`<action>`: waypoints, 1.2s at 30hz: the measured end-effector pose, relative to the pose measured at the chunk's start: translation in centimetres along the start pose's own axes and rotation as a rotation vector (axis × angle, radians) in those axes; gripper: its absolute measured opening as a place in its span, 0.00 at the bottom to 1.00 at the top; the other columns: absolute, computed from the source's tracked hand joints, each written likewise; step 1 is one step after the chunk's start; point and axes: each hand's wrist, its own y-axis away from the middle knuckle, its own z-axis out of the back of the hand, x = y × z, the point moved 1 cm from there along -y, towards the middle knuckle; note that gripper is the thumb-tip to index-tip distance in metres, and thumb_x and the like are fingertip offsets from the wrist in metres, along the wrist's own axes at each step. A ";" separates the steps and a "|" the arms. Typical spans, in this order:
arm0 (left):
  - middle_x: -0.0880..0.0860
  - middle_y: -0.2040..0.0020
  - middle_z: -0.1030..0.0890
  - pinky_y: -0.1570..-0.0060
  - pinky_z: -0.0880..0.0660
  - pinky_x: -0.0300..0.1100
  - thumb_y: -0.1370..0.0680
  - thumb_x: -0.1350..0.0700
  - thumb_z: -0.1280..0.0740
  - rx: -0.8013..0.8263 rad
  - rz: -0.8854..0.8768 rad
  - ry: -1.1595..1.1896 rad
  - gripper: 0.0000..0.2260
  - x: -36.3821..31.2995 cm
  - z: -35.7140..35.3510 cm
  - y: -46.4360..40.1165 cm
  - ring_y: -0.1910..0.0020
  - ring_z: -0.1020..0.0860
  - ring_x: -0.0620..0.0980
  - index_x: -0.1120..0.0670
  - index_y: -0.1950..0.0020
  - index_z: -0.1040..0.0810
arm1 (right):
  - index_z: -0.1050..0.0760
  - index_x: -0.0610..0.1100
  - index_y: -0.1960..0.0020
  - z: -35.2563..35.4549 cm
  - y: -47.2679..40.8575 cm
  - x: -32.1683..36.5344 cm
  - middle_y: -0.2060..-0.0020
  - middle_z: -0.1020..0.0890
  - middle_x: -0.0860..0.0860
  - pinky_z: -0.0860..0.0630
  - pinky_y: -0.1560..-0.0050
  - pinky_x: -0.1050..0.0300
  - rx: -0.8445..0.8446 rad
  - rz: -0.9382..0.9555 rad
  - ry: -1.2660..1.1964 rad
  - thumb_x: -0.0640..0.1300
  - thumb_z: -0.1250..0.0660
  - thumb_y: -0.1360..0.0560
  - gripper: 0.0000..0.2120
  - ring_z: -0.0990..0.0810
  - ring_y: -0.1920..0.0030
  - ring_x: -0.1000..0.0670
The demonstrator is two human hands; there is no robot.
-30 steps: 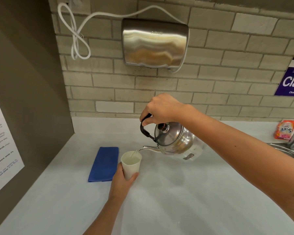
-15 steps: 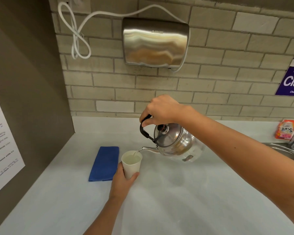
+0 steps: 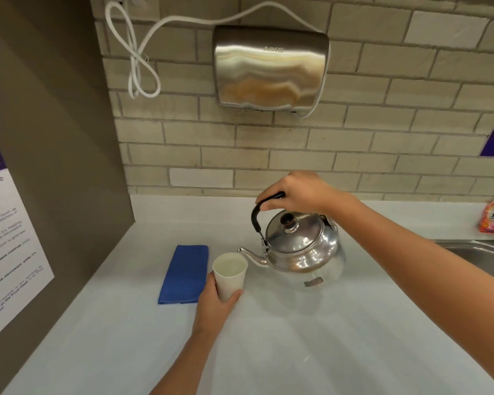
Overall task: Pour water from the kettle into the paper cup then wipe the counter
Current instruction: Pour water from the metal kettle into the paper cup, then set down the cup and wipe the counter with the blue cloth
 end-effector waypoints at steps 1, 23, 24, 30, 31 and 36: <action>0.50 0.43 0.23 0.45 0.25 0.45 0.32 0.52 0.25 0.002 0.004 0.006 0.28 0.0 0.0 0.0 0.44 0.24 0.50 0.51 0.35 0.34 | 0.22 0.63 0.47 -0.1 0.2 -0.7 0.54 0.16 0.62 0.31 0.65 0.61 -0.001 -0.032 -0.053 0.61 0.35 0.29 0.12 0.24 0.64 0.60; 0.42 0.44 0.23 0.44 0.22 0.46 0.35 0.45 0.25 -0.009 0.023 0.010 0.27 1.4 -0.4 -0.5 0.44 0.24 0.41 0.42 0.39 0.33 | 0.20 0.59 0.48 -12.9 -9.0 -7.0 0.59 0.14 0.54 0.36 0.71 0.65 -0.301 -0.406 -0.496 0.60 0.34 0.29 0.12 0.29 0.72 0.59; 0.42 0.44 0.23 0.44 0.22 0.46 0.35 0.45 0.25 -0.009 0.026 0.008 0.27 1.3 -0.4 -0.6 0.44 0.24 0.41 0.41 0.40 0.33 | 0.20 0.59 0.48 -13.3 -9.2 -7.1 0.59 0.14 0.54 0.36 0.71 0.65 -0.293 -0.405 -0.496 0.60 0.34 0.29 0.11 0.28 0.71 0.59; 0.43 0.43 0.23 0.43 0.23 0.45 0.35 0.43 0.25 0.000 0.028 0.005 0.29 1.3 -0.1 -0.4 0.43 0.24 0.42 0.42 0.38 0.33 | 0.20 0.58 0.48 -14.6 -10.1 -7.5 0.55 0.14 0.55 0.33 0.69 0.63 -0.258 -0.374 -0.498 0.58 0.34 0.28 0.11 0.23 0.64 0.54; 0.43 0.43 0.23 0.43 0.23 0.45 0.36 0.43 0.26 -0.003 0.032 -0.002 0.30 1.3 0.0 -0.3 0.43 0.24 0.42 0.42 0.38 0.33 | 0.20 0.58 0.47 -14.9 -10.2 -7.5 0.51 0.15 0.56 0.31 0.66 0.62 -0.251 -0.366 -0.492 0.58 0.34 0.28 0.11 0.22 0.61 0.54; 0.45 0.41 0.24 0.43 0.24 0.42 0.34 0.48 0.25 0.019 0.034 0.001 0.30 0.7 -0.1 -0.3 0.41 0.25 0.44 0.44 0.36 0.33 | 0.27 0.55 0.36 -14.7 -9.1 -7.0 0.45 0.21 0.47 0.27 0.46 0.47 -0.248 -0.320 -0.327 0.56 0.36 0.26 0.18 0.26 0.43 0.44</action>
